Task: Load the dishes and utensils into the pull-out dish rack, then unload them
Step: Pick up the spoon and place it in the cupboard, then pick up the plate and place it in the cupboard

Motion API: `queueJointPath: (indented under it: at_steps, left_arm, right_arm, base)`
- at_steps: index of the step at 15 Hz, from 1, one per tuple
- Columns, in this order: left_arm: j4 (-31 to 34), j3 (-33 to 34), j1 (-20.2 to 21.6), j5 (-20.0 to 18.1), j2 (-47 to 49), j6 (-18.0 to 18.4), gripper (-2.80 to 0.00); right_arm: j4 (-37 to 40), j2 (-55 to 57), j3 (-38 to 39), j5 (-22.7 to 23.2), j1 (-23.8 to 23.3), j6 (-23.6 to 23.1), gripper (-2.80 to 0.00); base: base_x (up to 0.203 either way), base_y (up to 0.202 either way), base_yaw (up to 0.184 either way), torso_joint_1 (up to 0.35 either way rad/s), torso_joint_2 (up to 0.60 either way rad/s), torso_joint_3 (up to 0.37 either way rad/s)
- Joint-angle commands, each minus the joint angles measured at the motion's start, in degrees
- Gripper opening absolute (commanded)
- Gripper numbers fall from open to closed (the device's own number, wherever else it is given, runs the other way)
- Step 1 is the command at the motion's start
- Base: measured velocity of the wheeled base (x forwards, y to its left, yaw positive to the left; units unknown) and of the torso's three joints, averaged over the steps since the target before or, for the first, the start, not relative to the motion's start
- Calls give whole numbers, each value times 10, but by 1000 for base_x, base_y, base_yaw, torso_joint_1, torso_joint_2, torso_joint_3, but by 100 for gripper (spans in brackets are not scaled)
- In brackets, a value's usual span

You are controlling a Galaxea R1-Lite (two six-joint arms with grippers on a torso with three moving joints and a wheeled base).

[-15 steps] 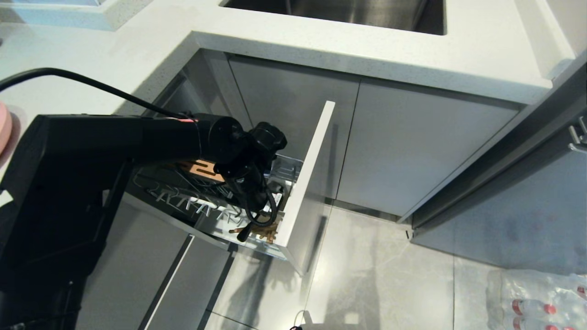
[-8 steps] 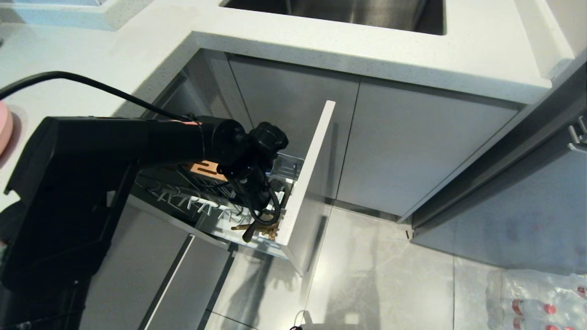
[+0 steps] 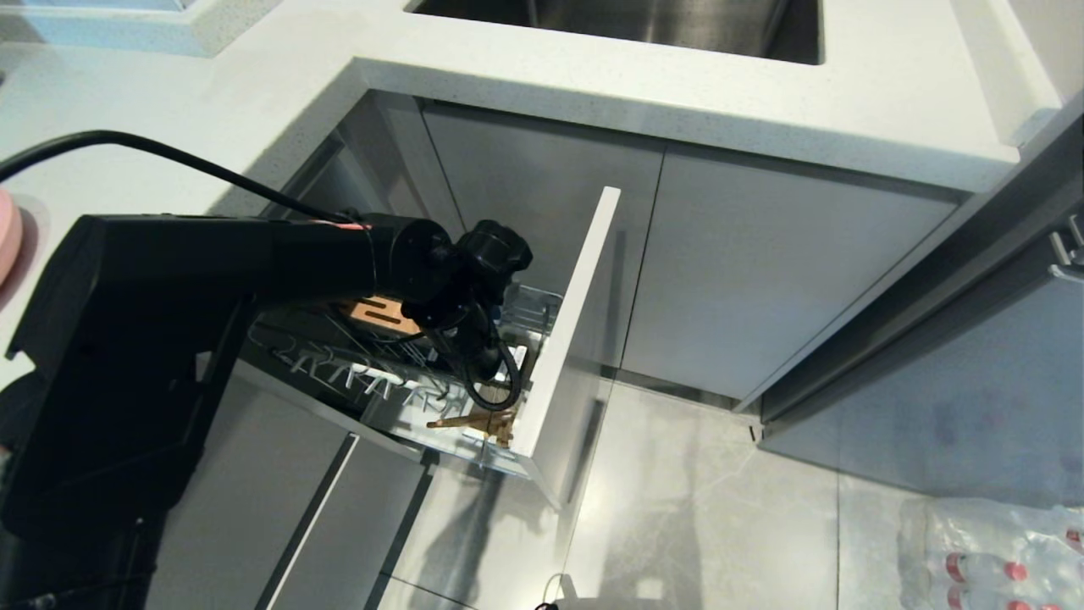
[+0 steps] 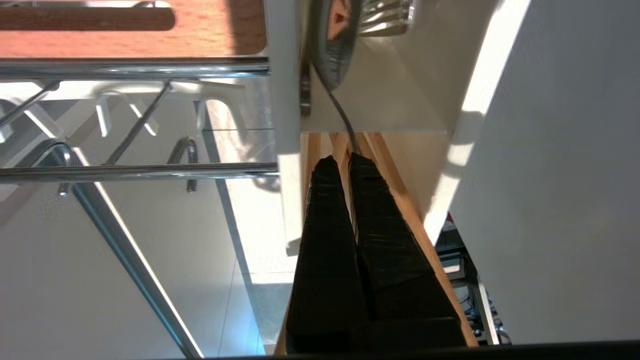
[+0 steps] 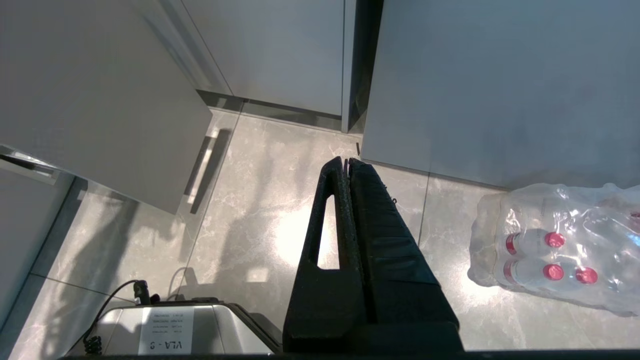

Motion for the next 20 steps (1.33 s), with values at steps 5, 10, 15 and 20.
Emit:
queueJointPath:
  at_steps: [5,10,15,20]
  left_arm:
    - [2,0,0,8,-9,-2,-280]
    - [3,1,0,13,-47,-13,-280]
    - [6,2,0,13,-87,-16,-280]
    - [8,4,-12,14,-165,-52,-280]
  right_arm:
    - [0,1,0,0,0,0,-280]
    - [0,0,0,0,0,0,-280]
    - [0,0,0,0,0,0,-280]
    - [0,0,0,0,0,0,-280]
  base:
    - [0,0,0,0,0,0]
    - [0,0,0,0,0,0]
    - [0,0,0,0,0,0]
    - [0,0,0,0,0,0]
